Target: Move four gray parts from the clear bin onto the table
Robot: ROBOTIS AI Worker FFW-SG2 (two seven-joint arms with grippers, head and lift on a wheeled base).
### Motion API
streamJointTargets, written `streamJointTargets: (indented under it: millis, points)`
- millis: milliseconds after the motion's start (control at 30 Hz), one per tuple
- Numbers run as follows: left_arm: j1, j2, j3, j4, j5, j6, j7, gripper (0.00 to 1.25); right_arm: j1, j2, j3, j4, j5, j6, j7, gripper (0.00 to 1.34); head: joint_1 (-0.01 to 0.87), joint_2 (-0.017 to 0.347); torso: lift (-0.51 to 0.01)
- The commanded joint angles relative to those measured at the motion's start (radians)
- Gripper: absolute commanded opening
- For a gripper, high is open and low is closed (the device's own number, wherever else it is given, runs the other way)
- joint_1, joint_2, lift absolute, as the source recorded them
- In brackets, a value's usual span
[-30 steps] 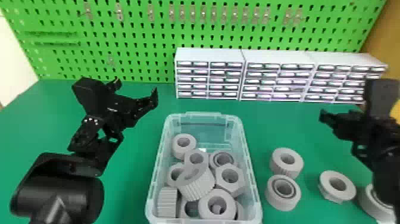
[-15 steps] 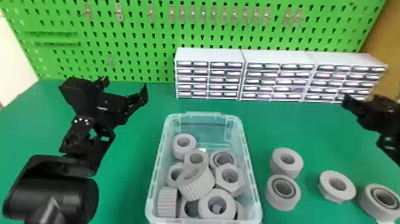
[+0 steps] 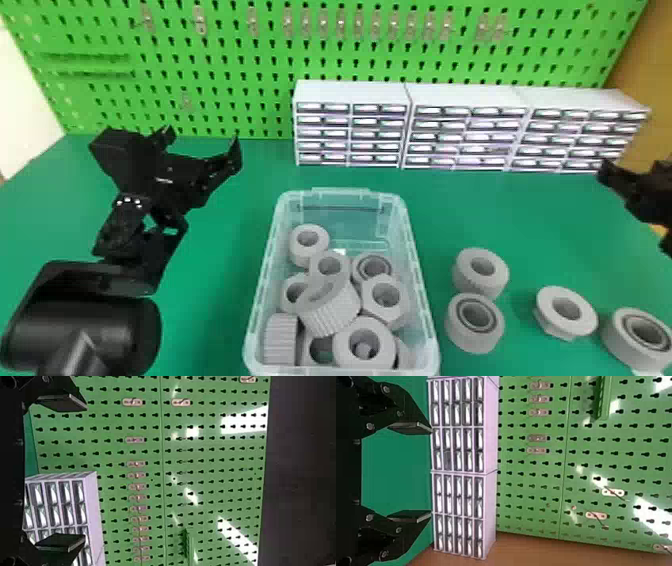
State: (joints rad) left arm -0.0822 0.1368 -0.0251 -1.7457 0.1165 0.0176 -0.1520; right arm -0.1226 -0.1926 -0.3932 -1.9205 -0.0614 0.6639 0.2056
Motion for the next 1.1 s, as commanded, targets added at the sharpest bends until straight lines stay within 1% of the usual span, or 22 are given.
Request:
streamJointTargets:
  millis: [0, 67, 233, 600, 800, 967, 1067]
  points:
    - [-0.005, 0.0, 0.004, 0.0, 0.0, -0.001, 0.0, 1.12, -0.003, 0.015, 0.005, 0.0, 0.009, -0.001, 0.0, 0.83, 0.678, 0.034, -0.05]
    - [-0.007, 0.0, 0.004, -0.002, 0.0, -0.001, 0.0, 1.12, -0.005, 0.018, 0.005, 0.0, 0.011, -0.001, 0.0, 0.83, 0.678, 0.034, -0.05]
    - [-0.008, 0.0, 0.008, -0.005, -0.005, -0.001, 0.0, 1.12, -0.006, 0.013, 0.016, 0.0, 0.017, -0.001, 0.0, 0.83, 0.678, 0.034, -0.05]
    - [-0.008, 0.0, 0.017, -0.014, -0.02, -0.001, 0.0, 1.12, -0.017, 0.022, 0.037, 0.0, 0.057, -0.004, 0.0, 0.83, 0.678, 0.034, -0.05]
    - [-0.008, 0.0, 0.021, -0.015, -0.02, -0.001, 0.0, 1.12, -0.014, 0.033, 0.033, 0.0, 0.06, -0.007, 0.001, 0.83, 0.678, 0.034, -0.05]
    - [-0.007, 0.0, 0.021, -0.017, -0.025, -0.001, 0.0, 1.12, -0.015, 0.033, 0.03, 0.0, 0.06, -0.007, 0.005, 0.83, 0.678, 0.034, -0.05]
    - [-0.007, 0.0, 0.019, -0.017, -0.026, -0.001, 0.0, 1.12, -0.014, 0.033, 0.014, 0.0, 0.058, -0.007, 0.021, 0.83, 0.678, 0.034, -0.05]
